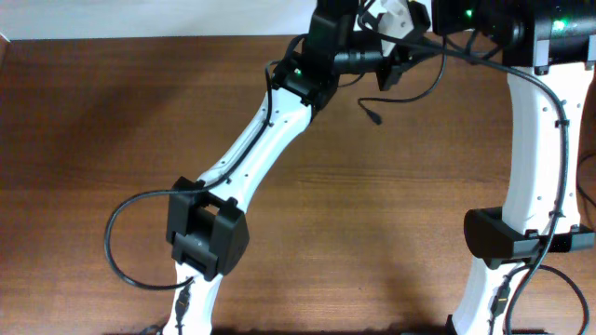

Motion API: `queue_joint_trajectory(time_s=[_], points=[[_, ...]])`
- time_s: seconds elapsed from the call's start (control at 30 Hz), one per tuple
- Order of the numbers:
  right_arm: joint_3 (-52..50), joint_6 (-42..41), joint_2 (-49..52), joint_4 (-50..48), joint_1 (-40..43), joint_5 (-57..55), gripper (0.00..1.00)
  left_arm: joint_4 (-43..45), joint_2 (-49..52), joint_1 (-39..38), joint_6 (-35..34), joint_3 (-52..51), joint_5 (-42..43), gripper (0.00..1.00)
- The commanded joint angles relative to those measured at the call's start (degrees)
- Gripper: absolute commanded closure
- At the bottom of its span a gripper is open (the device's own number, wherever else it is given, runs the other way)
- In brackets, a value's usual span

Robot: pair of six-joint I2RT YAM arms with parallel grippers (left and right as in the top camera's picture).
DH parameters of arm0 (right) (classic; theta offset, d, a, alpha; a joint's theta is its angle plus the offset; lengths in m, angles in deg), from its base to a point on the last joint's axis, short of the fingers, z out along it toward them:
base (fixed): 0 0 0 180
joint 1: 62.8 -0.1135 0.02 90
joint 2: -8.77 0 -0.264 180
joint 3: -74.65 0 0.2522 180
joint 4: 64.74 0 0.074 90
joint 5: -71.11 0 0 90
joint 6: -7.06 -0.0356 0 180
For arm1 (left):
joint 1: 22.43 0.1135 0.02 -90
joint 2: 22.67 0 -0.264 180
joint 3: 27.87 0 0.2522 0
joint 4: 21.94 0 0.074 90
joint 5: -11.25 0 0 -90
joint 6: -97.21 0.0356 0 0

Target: Untangle cables

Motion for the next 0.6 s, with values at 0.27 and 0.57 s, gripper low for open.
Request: queue_joint_trajectory(time_s=[0.27,0.57], points=[[0.5,-0.3,-1.0,0.0,3.1,1.2,0.96,10.4,0.4,4.9,-10.4,0.2,9.9,1.0],[0.5,-0.8,-1.6,0.1,3.0,2.3,0.96,11.7,3.5,-0.7,-9.9,0.2,0.4,0.91]])
